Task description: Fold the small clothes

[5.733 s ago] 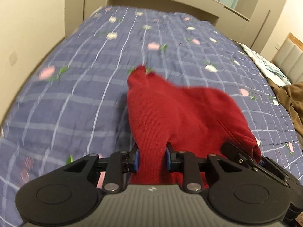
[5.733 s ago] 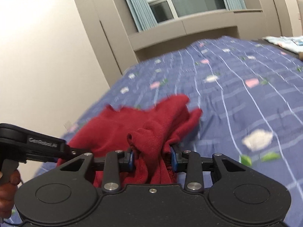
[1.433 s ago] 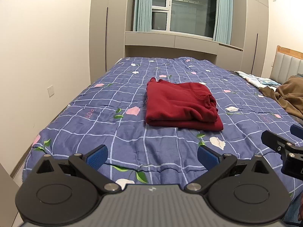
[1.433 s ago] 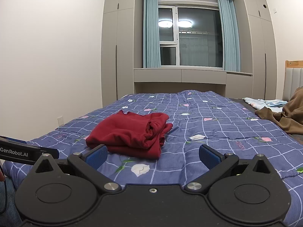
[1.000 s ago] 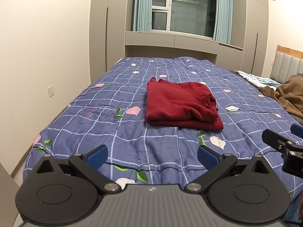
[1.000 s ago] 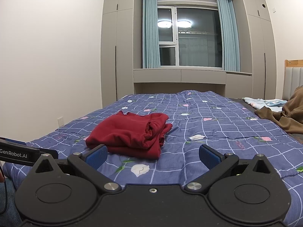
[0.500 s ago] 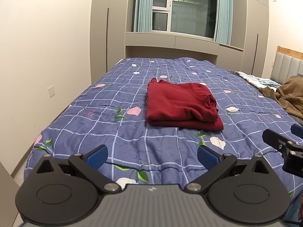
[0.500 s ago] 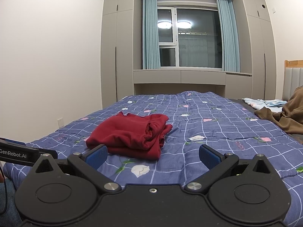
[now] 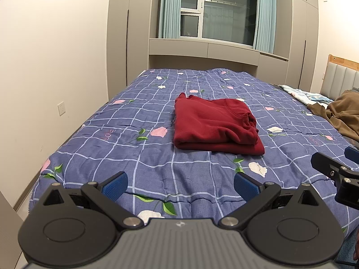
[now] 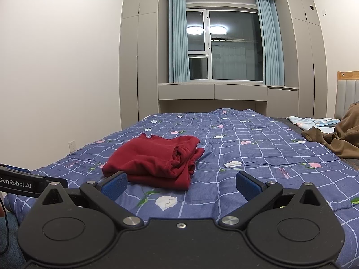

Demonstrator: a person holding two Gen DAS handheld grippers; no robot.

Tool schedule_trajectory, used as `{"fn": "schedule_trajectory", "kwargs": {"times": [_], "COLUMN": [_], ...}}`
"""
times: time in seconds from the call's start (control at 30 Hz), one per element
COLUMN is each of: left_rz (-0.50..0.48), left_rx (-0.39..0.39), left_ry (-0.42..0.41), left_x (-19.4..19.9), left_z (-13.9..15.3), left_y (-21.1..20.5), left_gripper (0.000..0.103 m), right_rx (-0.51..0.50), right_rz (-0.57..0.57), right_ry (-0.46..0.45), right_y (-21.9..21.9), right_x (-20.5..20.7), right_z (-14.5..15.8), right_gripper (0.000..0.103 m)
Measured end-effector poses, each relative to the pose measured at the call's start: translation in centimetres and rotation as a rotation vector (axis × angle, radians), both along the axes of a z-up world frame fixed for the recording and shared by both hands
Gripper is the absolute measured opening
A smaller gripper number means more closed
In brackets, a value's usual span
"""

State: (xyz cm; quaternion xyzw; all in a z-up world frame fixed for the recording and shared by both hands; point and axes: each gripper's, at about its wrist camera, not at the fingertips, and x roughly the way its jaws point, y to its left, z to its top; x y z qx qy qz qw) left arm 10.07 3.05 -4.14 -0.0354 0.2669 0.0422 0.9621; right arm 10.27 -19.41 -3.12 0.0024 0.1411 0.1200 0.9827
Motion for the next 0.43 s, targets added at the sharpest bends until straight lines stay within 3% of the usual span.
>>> {"fn": "schedule_trajectory", "kwargs": {"times": [0.13,0.43], "left_rz": [-0.002,0.002], "left_rx": [-0.02,-0.043], "left_ry": [0.03,0.009], "left_x": [0.03,-0.49], "left_z": [0.23,0.62], "left_y": [0.01,0.1], "left_gripper": [0.102,0.102], "right_rx": [0.0,0.002], "right_rz": [0.0,0.004], "right_ry": [-0.001,0.0], "right_y": [-0.01,0.12], "right_x": [-0.02,-0.05], "right_z": [0.03,0.08], "right_gripper": [0.103,0.103]}}
